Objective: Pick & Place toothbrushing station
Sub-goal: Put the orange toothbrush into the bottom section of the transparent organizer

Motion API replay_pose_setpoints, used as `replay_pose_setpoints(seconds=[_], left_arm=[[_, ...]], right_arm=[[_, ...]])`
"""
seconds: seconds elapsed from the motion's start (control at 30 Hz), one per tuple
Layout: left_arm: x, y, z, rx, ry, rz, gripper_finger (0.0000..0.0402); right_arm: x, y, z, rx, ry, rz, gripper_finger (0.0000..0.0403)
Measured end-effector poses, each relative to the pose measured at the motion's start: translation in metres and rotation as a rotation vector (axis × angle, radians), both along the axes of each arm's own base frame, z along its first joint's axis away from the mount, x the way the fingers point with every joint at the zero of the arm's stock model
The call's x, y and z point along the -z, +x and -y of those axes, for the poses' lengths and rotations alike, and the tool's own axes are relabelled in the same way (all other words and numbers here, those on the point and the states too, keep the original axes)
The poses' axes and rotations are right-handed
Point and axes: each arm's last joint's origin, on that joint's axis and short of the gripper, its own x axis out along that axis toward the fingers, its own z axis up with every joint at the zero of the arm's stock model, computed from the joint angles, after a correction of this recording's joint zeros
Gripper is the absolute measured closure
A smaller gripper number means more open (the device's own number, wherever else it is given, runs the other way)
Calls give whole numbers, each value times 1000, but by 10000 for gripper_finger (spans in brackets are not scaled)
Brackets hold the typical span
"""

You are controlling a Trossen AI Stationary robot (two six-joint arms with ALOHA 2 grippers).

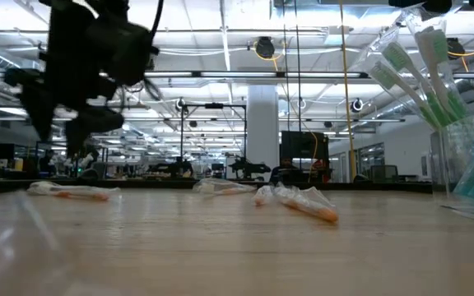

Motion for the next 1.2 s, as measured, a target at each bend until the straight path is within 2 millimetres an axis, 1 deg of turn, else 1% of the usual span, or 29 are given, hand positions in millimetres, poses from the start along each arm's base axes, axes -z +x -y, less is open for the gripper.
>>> replay_pose_setpoints(seconds=[0.07, 0.13, 0.2, 0.27, 0.4, 0.5, 0.6, 0.73, 0.87, 1.0, 1.07, 1.2], left_arm=[[8, -8, 0, -68, -3, -23, 128], [20, -14, -1, -107, -4, -9, 128], [34, -18, -3, -119, -20, 22, 128], [42, -22, -4, -122, -22, 29, 128], [48, -30, -9, -153, 49, 24, 128], [51, -33, -14, -168, 68, 12, 128], [54, -34, -21, -160, 123, 35, 128], [62, -22, -30, -93, 150, 159, 128], [67, 4, -39, 77, 122, 335, 128], [65, 28, -41, 255, 90, 488, 128], [62, 36, -41, 336, 77, 524, 128], [57, 44, -40, 489, 32, 492, 128]], right_arm=[[3, 0, 0, -8, -11, 28, 243], [3, 1, -1, -15, -24, 48, 243], [2, 1, -1, -19, -24, 63, 243], [2, 1, -2, -22, -27, 63, 243], [2, 1, -2, -22, -28, 63, 243], [2, 1, -2, -23, -28, 63, 243], [2, 1, -2, -24, -33, 62, 243], [2, 1, -2, -24, -36, 62, 243], [2, 1, -2, -24, -36, 62, 243], [2, 1, -2, -24, -36, 62, 243], [2, 1, -2, -25, -36, 62, 243], [2, 1, -2, -25, -36, 62, 243]])
